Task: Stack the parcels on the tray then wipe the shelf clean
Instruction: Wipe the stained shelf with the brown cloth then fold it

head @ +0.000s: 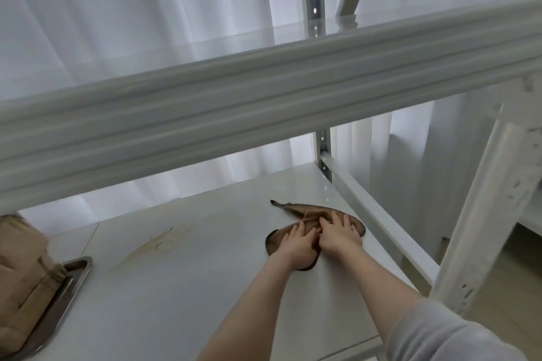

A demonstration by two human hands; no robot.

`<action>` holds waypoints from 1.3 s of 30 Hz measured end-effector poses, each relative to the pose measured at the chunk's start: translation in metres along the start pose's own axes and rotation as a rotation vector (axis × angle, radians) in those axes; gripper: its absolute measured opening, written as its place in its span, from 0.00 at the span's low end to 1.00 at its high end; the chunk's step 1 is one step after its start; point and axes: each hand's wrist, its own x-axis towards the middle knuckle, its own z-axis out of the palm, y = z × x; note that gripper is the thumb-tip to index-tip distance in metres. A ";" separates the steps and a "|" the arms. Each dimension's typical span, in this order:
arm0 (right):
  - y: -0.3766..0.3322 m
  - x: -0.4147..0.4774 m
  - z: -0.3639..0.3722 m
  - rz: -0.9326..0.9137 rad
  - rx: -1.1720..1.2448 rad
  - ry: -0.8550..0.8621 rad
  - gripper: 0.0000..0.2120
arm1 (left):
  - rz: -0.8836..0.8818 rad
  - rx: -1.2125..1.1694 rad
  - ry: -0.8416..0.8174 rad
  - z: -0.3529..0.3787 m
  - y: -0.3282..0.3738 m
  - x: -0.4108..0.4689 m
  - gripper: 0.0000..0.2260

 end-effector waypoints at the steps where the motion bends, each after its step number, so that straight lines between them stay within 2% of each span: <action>1: 0.002 0.000 -0.001 0.020 -0.001 0.009 0.26 | 0.024 -0.013 0.001 -0.001 0.004 0.000 0.28; 4: -0.008 0.001 -0.001 0.059 0.007 0.014 0.25 | 0.059 -0.028 0.024 -0.004 -0.009 -0.003 0.27; 6: -0.025 0.002 0.001 0.028 0.009 -0.008 0.26 | 0.013 -0.032 0.042 -0.007 -0.029 -0.009 0.27; 15: -0.168 -0.003 0.049 -0.299 -0.097 -0.174 0.30 | -0.291 -0.021 0.039 -0.019 -0.173 -0.067 0.33; 19: -0.201 -0.024 0.064 -0.417 -0.144 -0.236 0.31 | -0.387 0.000 0.024 -0.019 -0.210 -0.091 0.36; 24: -0.172 -0.032 0.053 -0.429 -0.134 -0.280 0.33 | -0.376 0.023 0.002 -0.023 -0.183 -0.086 0.31; 30: -0.090 -0.033 0.031 -0.257 -0.086 -0.182 0.27 | -0.229 0.016 0.040 -0.005 -0.102 -0.059 0.28; 35: -0.020 -0.041 0.015 -0.085 0.044 -0.023 0.25 | -0.049 0.022 0.044 0.011 -0.032 -0.043 0.28; 39: 0.011 -0.050 0.011 -0.007 0.003 0.161 0.22 | 0.081 -0.027 0.068 0.021 -0.014 -0.051 0.27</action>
